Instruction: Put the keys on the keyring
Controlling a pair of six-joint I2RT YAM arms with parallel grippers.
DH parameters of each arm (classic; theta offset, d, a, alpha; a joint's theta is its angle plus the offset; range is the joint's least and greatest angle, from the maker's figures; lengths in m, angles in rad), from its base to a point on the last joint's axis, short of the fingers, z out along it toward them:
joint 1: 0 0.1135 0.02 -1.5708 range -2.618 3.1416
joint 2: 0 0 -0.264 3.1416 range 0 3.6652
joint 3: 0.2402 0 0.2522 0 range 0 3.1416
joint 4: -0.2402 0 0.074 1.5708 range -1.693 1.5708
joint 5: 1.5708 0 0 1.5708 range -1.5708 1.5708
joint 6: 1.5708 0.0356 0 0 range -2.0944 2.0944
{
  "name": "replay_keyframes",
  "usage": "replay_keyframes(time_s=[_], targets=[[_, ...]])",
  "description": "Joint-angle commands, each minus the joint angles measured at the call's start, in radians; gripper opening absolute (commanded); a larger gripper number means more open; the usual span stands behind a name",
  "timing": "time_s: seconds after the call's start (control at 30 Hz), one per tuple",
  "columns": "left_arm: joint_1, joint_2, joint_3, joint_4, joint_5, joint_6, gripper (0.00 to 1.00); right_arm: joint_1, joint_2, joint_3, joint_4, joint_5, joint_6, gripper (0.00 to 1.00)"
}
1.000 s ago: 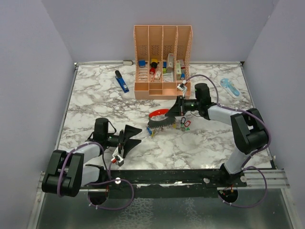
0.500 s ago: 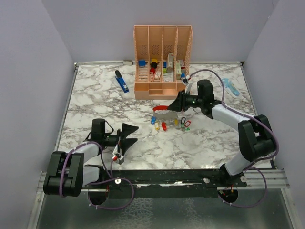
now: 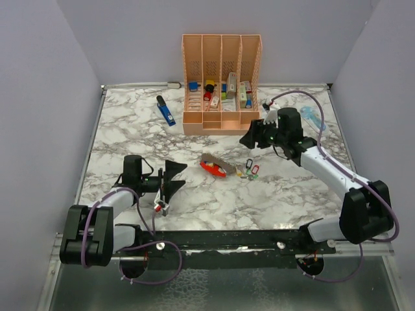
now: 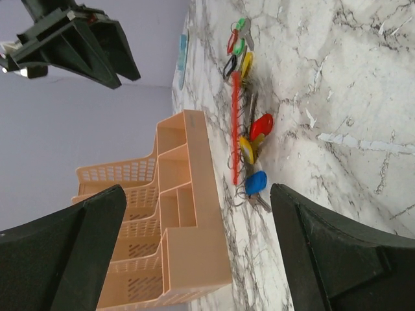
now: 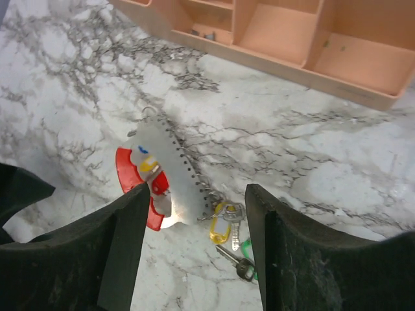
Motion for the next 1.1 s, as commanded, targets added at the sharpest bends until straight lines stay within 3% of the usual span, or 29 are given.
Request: replay_keyframes(time_s=[0.0, 0.1, 0.2, 0.23, 0.3, 0.5, 0.63, 0.87, 1.07], targets=[[0.010, -0.054, 0.017, 0.016, -0.071, 0.426, 0.99, -0.006, -0.063, 0.029, -0.108, 0.217, -0.017, 0.62], [0.011, -0.123, -0.025, 0.310, -0.150, -0.069, 0.99, -0.006, -0.093, 0.026, -0.129, 0.264, 0.002, 0.67], [0.011, -0.153, -0.058, 0.518, -0.237, -0.352, 0.99, -0.006, -0.129, -0.003, -0.101, 0.311, 0.022, 0.69], [0.011, -0.161, -0.056, 0.559, -0.264, -0.437, 0.99, -0.006, -0.138, -0.012, -0.090, 0.347, 0.032, 0.73], [0.009, -0.176, -0.033, 0.602, -0.324, -0.638, 0.99, -0.006, -0.147, -0.021, -0.089, 0.398, 0.057, 0.98], [-0.003, -0.189, 0.014, 0.754, -0.540, -1.174, 0.99, -0.006, -0.148, -0.021, -0.100, 0.445, 0.071, 1.00], [-0.003, -0.192, 0.094, 0.726, -0.684, -1.561, 0.99, -0.006, -0.180, -0.060, -0.049, 0.456, 0.068, 1.00], [-0.004, -0.201, 0.191, 0.577, -0.889, -1.955, 0.99, -0.006, -0.262, -0.104, -0.008, 0.501, 0.044, 1.00], [-0.005, -0.186, 0.217, 0.520, -1.032, -2.045, 0.99, -0.005, -0.289, -0.114, -0.027, 0.533, 0.039, 1.00]])
